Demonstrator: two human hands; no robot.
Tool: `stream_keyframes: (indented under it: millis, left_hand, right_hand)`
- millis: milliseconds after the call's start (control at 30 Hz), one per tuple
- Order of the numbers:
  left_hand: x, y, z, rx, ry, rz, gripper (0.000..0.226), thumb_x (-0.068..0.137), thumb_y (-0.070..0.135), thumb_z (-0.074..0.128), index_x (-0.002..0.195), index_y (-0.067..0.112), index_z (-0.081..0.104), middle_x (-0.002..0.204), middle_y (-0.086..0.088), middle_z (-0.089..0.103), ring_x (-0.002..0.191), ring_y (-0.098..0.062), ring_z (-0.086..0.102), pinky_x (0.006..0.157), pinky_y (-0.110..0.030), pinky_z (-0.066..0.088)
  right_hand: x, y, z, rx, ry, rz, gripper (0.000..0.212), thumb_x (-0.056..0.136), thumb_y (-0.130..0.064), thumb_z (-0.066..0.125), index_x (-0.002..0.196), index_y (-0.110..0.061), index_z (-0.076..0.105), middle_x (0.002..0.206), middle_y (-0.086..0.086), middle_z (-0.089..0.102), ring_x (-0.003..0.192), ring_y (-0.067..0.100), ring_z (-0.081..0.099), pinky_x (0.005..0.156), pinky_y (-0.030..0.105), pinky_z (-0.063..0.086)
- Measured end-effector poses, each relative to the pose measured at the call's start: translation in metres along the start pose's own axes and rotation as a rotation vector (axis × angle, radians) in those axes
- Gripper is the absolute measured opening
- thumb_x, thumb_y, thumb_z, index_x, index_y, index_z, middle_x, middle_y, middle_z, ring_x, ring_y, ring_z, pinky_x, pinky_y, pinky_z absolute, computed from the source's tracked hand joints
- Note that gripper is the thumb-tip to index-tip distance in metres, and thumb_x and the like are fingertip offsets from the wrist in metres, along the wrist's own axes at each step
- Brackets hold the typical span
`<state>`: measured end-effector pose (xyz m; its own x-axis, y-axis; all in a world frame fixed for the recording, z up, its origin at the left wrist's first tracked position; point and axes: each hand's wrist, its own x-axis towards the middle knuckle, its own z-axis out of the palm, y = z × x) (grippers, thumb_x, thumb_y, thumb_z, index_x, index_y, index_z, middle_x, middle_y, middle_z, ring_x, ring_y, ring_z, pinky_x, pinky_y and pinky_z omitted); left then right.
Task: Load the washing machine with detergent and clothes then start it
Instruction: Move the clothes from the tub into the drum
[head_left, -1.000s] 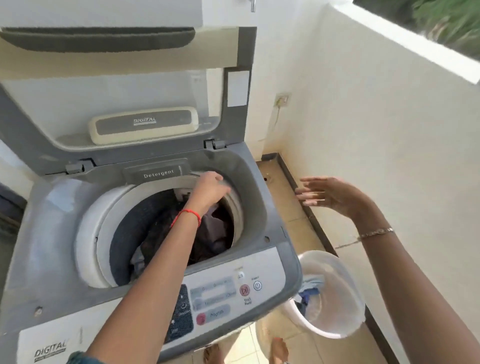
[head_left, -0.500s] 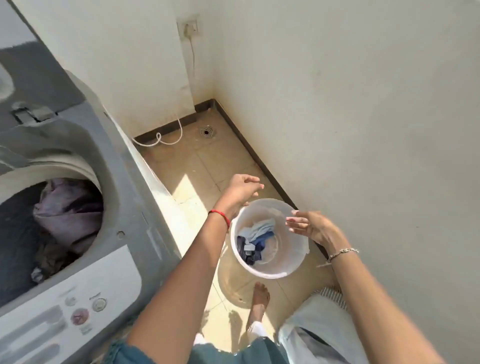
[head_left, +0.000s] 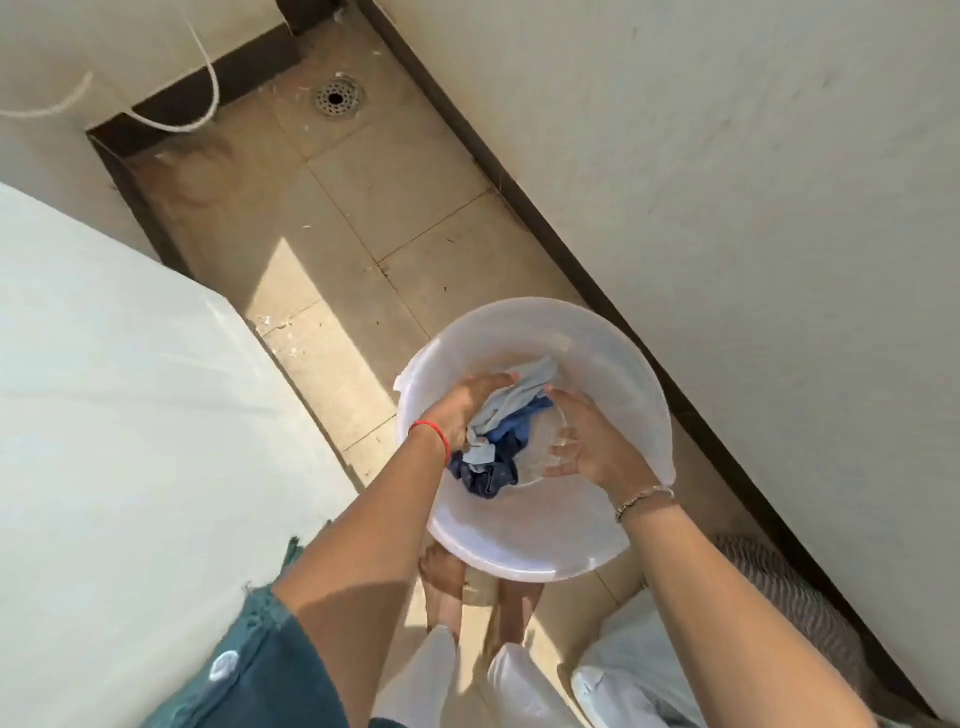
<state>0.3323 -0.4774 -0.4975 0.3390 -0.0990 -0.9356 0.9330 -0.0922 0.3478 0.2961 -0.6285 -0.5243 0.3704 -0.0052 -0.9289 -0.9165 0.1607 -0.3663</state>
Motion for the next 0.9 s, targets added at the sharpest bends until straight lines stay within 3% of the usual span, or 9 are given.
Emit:
stream_keyframes:
  millis: [33,100,167,267,333,400,600,767,900]
  left_hand:
    - [0.031,-0.009,-0.003,-0.023,0.003,-0.023,0.038,0.095,0.027,0.049,0.129,0.009,0.05,0.125,-0.002,0.059,0.091,-0.023,0.054,0.064,-0.023,0.052]
    - [0.088,-0.028,-0.008,-0.022,-0.019,-0.052,0.049,0.097,0.03,0.046,0.141,0.01,0.038,0.148,-0.012,0.041,0.121,-0.021,0.045,0.098,-0.031,0.04]
    - [0.137,-0.049,-0.013,-0.084,0.02,-0.072,0.061,0.095,0.041,0.046,0.147,0.018,0.025,0.155,-0.008,0.026,0.139,-0.025,0.03,0.113,-0.036,0.025]
    - [0.196,-0.076,-0.021,-0.107,0.186,-0.109,0.09,0.082,0.048,0.064,0.149,0.023,0.01,0.155,-0.01,0.021,0.137,-0.032,0.03,0.102,-0.046,0.037]
    - [0.22,-0.088,-0.022,-0.056,0.168,-0.115,0.095,0.078,0.053,0.065,0.149,0.024,0.009,0.152,-0.011,0.027,0.12,-0.031,0.043,0.064,-0.041,0.052]
    - [0.24,-0.098,-0.024,-0.08,0.177,-0.111,0.089,0.077,0.05,0.068,0.145,0.025,0.017,0.144,-0.012,0.037,0.098,-0.027,0.048,0.044,-0.029,0.046]
    - [0.237,-0.114,-0.017,-0.187,0.227,-0.018,0.054,0.088,0.017,0.06,0.137,0.015,0.039,0.129,-0.019,0.055,0.112,-0.039,0.056,0.09,-0.044,0.049]
    - [0.136,-0.105,0.004,-0.225,0.196,0.035,0.049,0.085,0.009,0.063,0.131,0.012,0.046,0.119,-0.018,0.06,0.104,-0.037,0.06,0.092,-0.045,0.05]
    - [0.028,-0.069,0.02,-0.244,0.16,0.116,0.02,0.088,0.003,0.057,0.108,0.006,0.053,0.101,-0.01,0.06,0.099,-0.026,0.055,0.087,-0.034,0.045]
  right_hand:
    - [0.029,0.01,0.0,0.005,0.017,0.012,0.058,0.082,-0.043,0.063,0.134,-0.031,0.037,0.109,0.001,0.049,0.103,0.027,0.05,0.093,0.05,0.045]
    - [0.083,0.031,0.001,-0.002,0.066,0.047,0.071,0.08,-0.047,0.064,0.139,-0.033,0.027,0.132,0.005,0.041,0.114,0.031,0.044,0.097,0.051,0.041]
    - [0.13,0.052,0.0,0.034,0.108,0.101,0.084,0.075,-0.053,0.066,0.142,-0.033,0.019,0.145,0.009,0.031,0.121,0.032,0.038,0.097,0.051,0.038]
    - [0.191,0.086,0.006,0.097,0.073,0.136,0.103,0.066,-0.063,0.068,0.146,-0.036,0.007,0.149,0.004,0.03,0.134,0.031,0.034,0.103,0.054,0.031]
    - [0.226,0.101,0.018,0.215,-0.034,0.062,0.102,0.062,-0.06,0.074,0.145,-0.032,0.02,0.144,0.001,0.042,0.129,0.028,0.044,0.106,0.05,0.036]
    - [0.25,0.108,0.031,0.328,-0.067,-0.032,0.086,0.068,-0.042,0.078,0.139,-0.027,0.032,0.133,0.006,0.056,0.118,0.028,0.056,0.103,0.049,0.043]
    - [0.243,0.122,0.022,0.224,-0.059,-0.05,0.038,0.085,-0.02,0.06,0.122,-0.013,0.06,0.121,0.013,0.065,0.108,0.029,0.062,0.092,0.039,0.051]
    - [0.135,0.101,0.008,0.16,-0.034,-0.031,0.022,0.088,-0.02,0.056,0.107,-0.017,0.066,0.102,0.009,0.071,0.093,0.025,0.065,0.078,0.034,0.054]
    - [0.013,0.062,0.002,0.136,-0.008,-0.046,0.021,0.091,-0.018,0.054,0.109,-0.014,0.063,0.097,0.007,0.073,0.09,0.023,0.066,0.073,0.031,0.053]
